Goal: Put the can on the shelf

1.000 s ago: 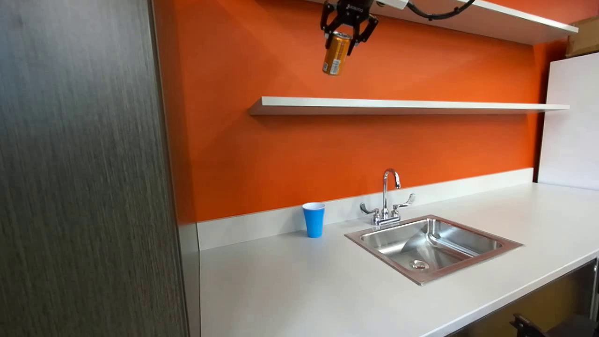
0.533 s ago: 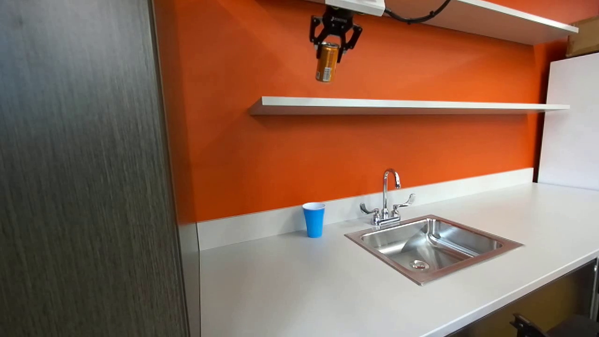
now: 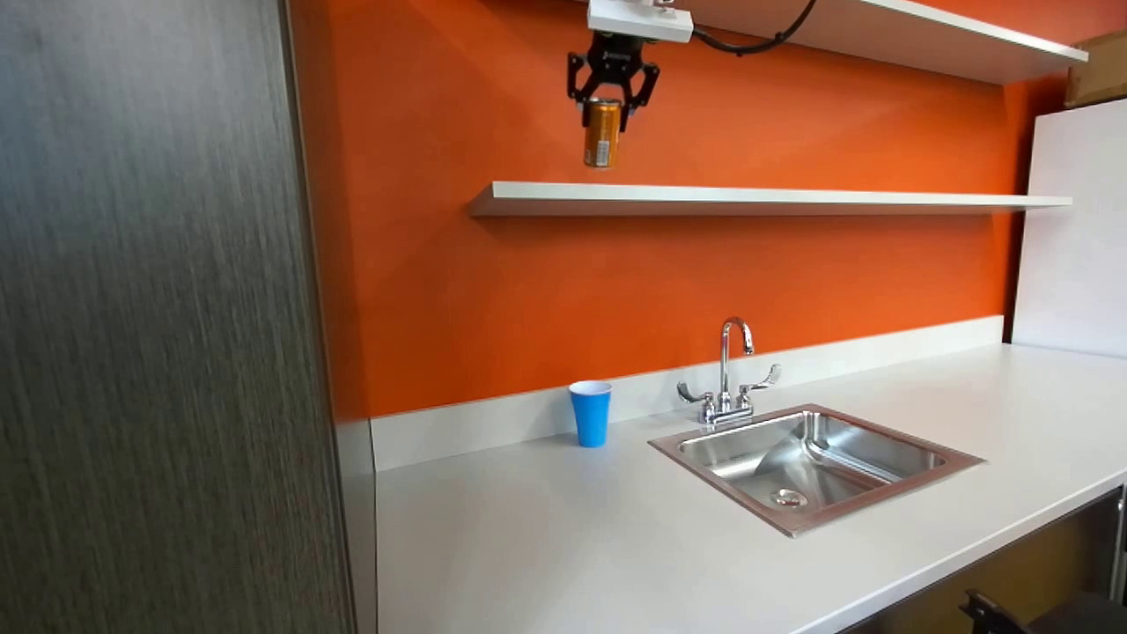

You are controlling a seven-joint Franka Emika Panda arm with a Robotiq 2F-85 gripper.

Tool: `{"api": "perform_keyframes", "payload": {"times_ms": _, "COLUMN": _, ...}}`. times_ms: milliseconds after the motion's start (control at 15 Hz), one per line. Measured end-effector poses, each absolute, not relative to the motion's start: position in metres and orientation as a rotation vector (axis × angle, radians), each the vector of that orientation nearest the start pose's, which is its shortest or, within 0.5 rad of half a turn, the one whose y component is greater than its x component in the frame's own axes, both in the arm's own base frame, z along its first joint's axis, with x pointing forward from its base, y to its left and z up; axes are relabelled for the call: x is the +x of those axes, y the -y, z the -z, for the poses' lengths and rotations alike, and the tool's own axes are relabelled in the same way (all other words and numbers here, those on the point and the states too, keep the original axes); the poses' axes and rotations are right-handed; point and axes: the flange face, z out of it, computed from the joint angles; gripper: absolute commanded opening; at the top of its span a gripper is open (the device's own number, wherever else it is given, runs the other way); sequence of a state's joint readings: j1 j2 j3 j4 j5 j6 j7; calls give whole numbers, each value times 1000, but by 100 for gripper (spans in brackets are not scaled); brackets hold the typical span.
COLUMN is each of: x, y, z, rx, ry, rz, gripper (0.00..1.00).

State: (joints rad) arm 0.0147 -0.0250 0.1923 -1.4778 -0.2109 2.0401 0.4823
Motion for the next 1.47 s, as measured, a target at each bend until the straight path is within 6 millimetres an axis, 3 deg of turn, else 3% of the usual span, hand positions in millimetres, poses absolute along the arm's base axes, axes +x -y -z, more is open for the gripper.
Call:
{"api": "perform_keyframes", "payload": {"times_ms": 600, "x": 613, "y": -114, "z": -731, "rx": -2998, "ry": -381, "rz": 899, "gripper": 39}}
{"api": "perform_keyframes", "payload": {"times_ms": 1467, "x": 645, "y": -108, "z": -725, "rx": -3020, "ry": -439, "rz": 826, "gripper": 39}}
